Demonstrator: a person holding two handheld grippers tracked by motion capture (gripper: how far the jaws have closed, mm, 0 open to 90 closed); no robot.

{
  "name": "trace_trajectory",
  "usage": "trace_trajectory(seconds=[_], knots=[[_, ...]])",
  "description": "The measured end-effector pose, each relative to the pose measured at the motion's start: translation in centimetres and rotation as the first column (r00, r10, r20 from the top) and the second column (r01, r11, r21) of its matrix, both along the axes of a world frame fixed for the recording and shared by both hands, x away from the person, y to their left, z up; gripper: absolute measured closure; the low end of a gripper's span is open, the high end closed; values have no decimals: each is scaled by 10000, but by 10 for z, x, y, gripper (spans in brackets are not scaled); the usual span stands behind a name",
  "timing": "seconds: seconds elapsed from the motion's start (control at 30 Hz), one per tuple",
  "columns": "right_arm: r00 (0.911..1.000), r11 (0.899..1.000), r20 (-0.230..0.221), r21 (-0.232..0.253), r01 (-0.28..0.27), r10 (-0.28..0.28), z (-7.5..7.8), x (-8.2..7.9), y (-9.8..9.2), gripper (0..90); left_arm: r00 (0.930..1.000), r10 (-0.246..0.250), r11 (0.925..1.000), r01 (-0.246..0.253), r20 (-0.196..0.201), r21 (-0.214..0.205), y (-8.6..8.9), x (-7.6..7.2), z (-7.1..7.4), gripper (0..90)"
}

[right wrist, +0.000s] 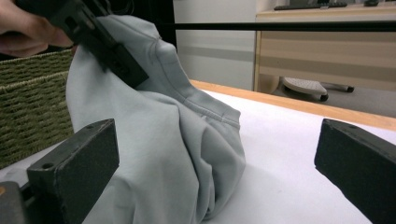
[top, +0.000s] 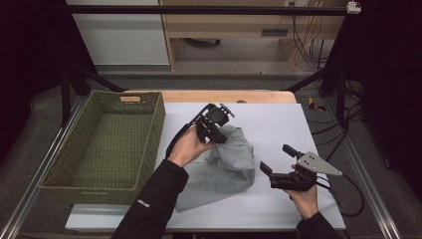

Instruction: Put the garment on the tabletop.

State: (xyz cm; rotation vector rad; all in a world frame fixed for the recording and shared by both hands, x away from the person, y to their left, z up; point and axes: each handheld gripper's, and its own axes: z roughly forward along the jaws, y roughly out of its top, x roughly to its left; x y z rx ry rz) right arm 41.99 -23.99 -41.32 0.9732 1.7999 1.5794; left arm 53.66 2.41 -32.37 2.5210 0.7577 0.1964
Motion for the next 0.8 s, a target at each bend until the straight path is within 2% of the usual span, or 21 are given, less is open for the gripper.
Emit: trace_trajectory(seconds=[0.03, 0.1, 0.23, 0.33, 0.37, 0.4, 0.43, 0.47, 0.5, 0.57, 0.6, 0.67, 0.73, 0.77, 0.8], knots=[[10000, 10000, -51, 73, 9, -8, -1, -1, 0, 3, 10000, -71, 10000, 71, 1, -31, 1, 0, -4, 814], [10000, 9999, 72, -107, -8, 8, -3, -1, -3, 3, 9999, -10, 9998, 7, -105, -212, 1, 0, -10, 813], [10000, 9999, -42, 153, 26, -26, -3, -2, -7, 3, 9997, -91, 9995, 84, -220, -321, 0, -2, -21, 811], [9999, 9997, -148, 228, 24, -21, -3, -3, -8, 3, 9996, -59, 9997, 53, -268, -222, -2, -1, -28, 794], [9997, 9997, -240, 252, 22, -16, -4, -3, -7, 3, 9997, -35, 9998, 30, -259, -213, -2, -1, -29, 732], [9997, 9997, -240, 252, 22, -16, -4, -3, -7, 3, 9997, -40, 9998, 35, -223, -198, -2, -1, -30, 732], [9998, 9997, -221, 252, -1, 7, -4, -3, -7, 3, 9999, -2, 9998, 0, -109, -206, -2, -1, -29, 690], [10000, 9999, -6, 115, -31, 31, -4, -1, -9, 3, 10000, 38, 9990, -39, -15, -444, 0, -1, -27, 605], [9998, 9997, -209, 248, -13, 18, -3, -3, -8, 3, 10000, 96, 9971, -97, -15, -755, 1, -1, -25, 556], [9998, 9994, -220, 332, -7, 14, -3, -2, -8, 3, 9996, 269, 9924, -253, 116, -1206, 3, -2, -19, 486], [9997, 9992, -247, 406, -13, 23, -2, -3, -8, 3, 9995, 276, 9918, -253, 161, -1255, 4, -2, -17, 378], [9995, 9988, -307, 493, -49, 64, -2, -3, -8, 3, 9983, 383, 9901, -319, 443, -1368, 5, -4, -12, 347], [9996, 9990, -269, 439, -91, 103, -2, -2, -8, 3, 9967, 619, 9818, -514, 521, -1826, 7, -7, -8, 320], [9997, 9989, -251, 470, -43, 55, -2, -2, -8, 3, 9953, 642, 9821, -502, 720, -1815, 10, -8, -6, 297], [9998, 9994, -213, 337, 5, 2, -2, -2, -9, 3, 9935, 748, 9792, -569, 858, -1947, 11, -10, -4, 271]])
